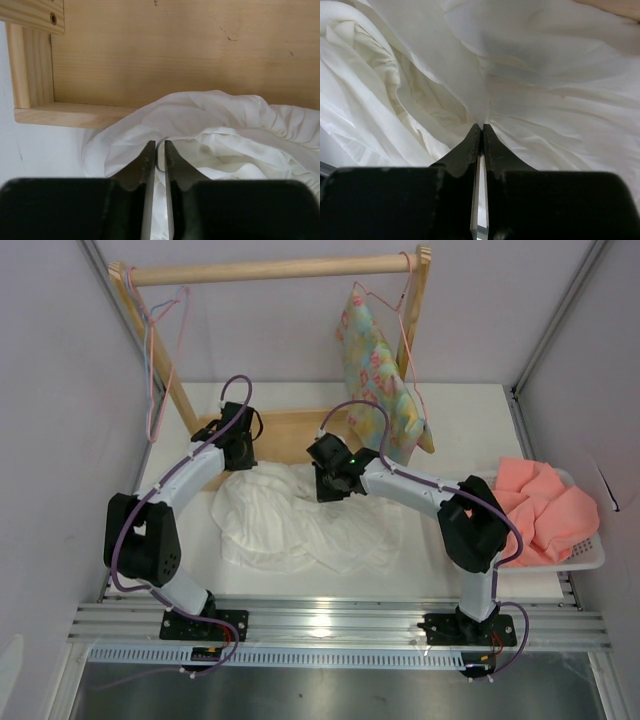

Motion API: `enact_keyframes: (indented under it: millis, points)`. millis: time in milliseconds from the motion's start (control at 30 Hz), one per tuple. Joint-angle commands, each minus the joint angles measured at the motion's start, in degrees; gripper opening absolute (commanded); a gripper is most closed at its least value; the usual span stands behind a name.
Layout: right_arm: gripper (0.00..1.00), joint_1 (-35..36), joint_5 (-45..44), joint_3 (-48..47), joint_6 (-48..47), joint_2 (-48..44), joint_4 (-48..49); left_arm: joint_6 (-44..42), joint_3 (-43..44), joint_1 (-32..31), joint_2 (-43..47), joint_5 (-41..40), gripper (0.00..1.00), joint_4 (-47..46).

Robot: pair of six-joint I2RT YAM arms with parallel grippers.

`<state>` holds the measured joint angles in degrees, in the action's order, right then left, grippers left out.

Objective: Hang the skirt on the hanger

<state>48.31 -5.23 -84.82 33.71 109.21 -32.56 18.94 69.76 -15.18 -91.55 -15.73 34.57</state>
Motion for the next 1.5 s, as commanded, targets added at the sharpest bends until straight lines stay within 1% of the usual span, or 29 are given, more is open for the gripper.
enact_keyframes:
  millis: [0,33,100,300,333,433,467,533,567,600,667,700,767,800,833,900,933,1000,1067,1133,1200,1233,1267,1300,1333,1367,1433,1467]
  points:
    - [0.03,-0.1,-2.0,-3.9,-0.8,-2.3,-1.2,-1.3,0.8,0.7,2.5,1.7,0.11,-0.6]
    - [0.01,-0.5,-2.2,-4.3,-1.0,-2.9,-1.8,-1.4,1.3,0.6,3.0,1.9,0.0,-0.4]
    - [0.0,-1.4,-3.0,-5.4,-2.1,-5.0,-3.4,-2.3,1.9,0.8,4.4,2.4,0.0,0.1]
    - [0.0,-3.8,-5.8,-14.7,-6.6,-9.3,-8.9,-3.6,3.4,1.1,14.7,2.7,0.0,-0.7]
    - [0.0,-4.4,-6.7,-18.0,-7.5,-9.3,-9.5,-4.0,4.0,1.1,15.9,2.8,0.0,-1.3]
    - [0.0,-5.6,-7.6,-23.3,-11.7,-7.7,-10.2,-4.2,6.5,1.3,20.2,2.7,0.0,-3.3]
    - [0.0,-5.9,-7.5,-26.4,-12.9,-7.1,-9.9,-4.2,7.2,1.3,21.7,2.7,0.0,-4.1]
    - [0.0,-7.6,-7.8,-30.9,-15.3,-4.0,-10.6,-4.2,9.2,1.3,22.8,3.4,0.0,-7.7]
    - [0.0,-8.1,-7.9,-36.4,-16.2,-2.9,-11.0,-3.9,9.9,1.3,23.1,3.3,0.0,-8.8]
    - [0.0,-8.6,-8.0,-39.1,-17.0,-1.7,-11.5,-4.0,12.2,1.4,22.9,3.5,0.0,-10.0]
    - [0.0,-9.6,-8.6,-43.9,-19.5,1.0,-11.2,-3.9,13.7,1.4,22.6,3.4,0.0,-13.9]
    - [0.0,-9.9,-8.8,-48.4,-20.1,1.7,-10.9,-3.8,16.5,1.4,21.7,3.2,0.0,-15.0]
    - [0.0,-11.1,-9.5,-52.2,-21.5,3.4,-9.6,-3.9,18.3,1.5,20.8,2.5,0.0,-18.1]
    - [0.0,-11.5,-9.7,-54.5,-21.8,3.8,-9.0,-4.1,20.8,1.6,19.5,2.3,0.0,-18.9]
    - [0.0,-11.8,-10.2,-54.9,-22.2,3.9,-6.8,-4.3,21.7,1.8,18.7,2.2,0.0,-19.7]
    - [0.0,-12.5,-12.2,-53.3,-23.9,3.1,-4.0,-4.2,24.7,2.8,16.1,2.4,0.0,-20.9]
    - [0.0,-12.9,-12.5,-51.9,-24.1,2.6,0.0,-4.1,24.9,3.3,15.4,2.7,0.0,-21.7]
    - [0.0,-13.8,-12.4,-49.8,-24.6,2.0,3.0,-3.0,25.4,4.8,14.2,4.0,0.0,-23.8]
    - [0.0,-13.9,-13.0,-49.2,-25.4,2.5,4.4,-2.8,25.5,5.6,12.9,5.0,0.0,-24.7]
    - [0.0,-14.0,-13.7,-48.2,-25.3,3.6,4.0,-2.9,26.0,5.8,11.3,5.4,0.0,-23.5]
    - [0.0,-13.9,-14.4,-45.4,-24.2,3.0,3.7,-2.4,22.6,5.8,11.4,5.7,0.0,-22.8]
    - [0.0,-13.9,-14.9,-40.8,-23.7,2.4,3.7,-1.6,21.1,5.8,12.3,5.9,0.0,-22.7]
    - [0.0,-13.8,-15.0,-37.7,-23.0,1.5,4.3,-1.0,15.5,5.8,13.2,5.8,0.0,-22.7]
    - [0.0,-13.8,-15.0,-34.4,-21.2,-1.0,4.7,-0.1,13.6,5.8,14.0,5.9,0.0,-22.5]
    - [0.0,-13.7,-14.9,-26.9,-20.2,-2.6,5.4,1.1,11.7,5.8,15.9,6.1,0.0,-21.0]
    - [0.0,-13.5,-14.9,-23.1,-19.0,-4.2,6.5,2.0,6.6,5.7,17.0,6.3,0.0,-20.2]
    - [0.0,-12.8,-14.4,-16.1,-15.6,-8.7,6.8,4.7,2.9,5.4,19.5,6.1,0.0,-17.8]
    - [0.0,-12.5,-14.5,-9.5,-14.7,-10.2,7.2,5.3,-1.8,5.2,22.0,5.9,0.0,-16.8]
